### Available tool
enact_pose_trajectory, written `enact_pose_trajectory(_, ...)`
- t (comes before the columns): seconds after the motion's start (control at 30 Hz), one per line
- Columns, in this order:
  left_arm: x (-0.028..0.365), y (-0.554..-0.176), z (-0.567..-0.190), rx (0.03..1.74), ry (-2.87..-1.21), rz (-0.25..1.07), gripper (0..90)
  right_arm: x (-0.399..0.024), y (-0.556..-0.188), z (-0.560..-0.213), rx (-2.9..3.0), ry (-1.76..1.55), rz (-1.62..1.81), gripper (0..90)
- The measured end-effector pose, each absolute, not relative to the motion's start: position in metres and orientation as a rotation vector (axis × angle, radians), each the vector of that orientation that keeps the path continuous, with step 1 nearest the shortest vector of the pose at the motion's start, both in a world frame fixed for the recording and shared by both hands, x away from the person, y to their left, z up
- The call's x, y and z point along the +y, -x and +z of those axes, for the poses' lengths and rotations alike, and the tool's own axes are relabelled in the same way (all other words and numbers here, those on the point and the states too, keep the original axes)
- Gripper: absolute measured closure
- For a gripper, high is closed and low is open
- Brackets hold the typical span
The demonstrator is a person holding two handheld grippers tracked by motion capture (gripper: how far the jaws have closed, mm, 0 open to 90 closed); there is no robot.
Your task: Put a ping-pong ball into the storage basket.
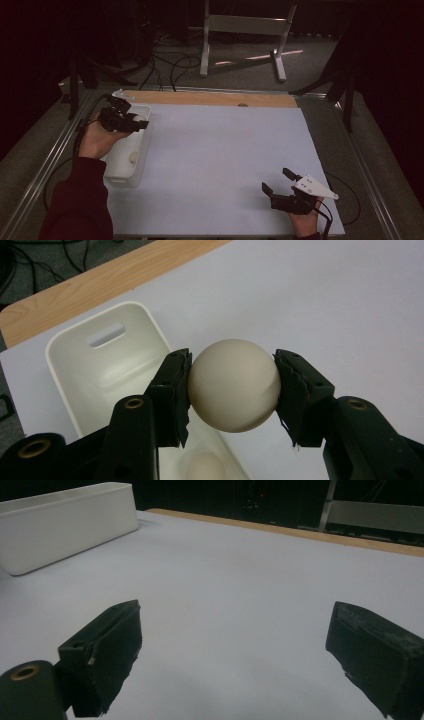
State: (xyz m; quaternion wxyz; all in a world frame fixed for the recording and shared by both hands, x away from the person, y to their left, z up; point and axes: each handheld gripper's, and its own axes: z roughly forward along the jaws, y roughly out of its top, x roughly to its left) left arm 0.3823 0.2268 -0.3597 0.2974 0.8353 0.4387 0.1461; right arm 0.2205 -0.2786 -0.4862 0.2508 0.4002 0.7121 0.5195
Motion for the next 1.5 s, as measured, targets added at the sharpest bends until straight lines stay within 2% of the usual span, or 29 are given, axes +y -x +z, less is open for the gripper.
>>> enact_pose_trajectory(1.5,0.246,-0.378,-0.378,1.243,-2.206,0.379,51.2,-0.278,-0.22,-0.486,1.939,-1.088,1.413,7.4)
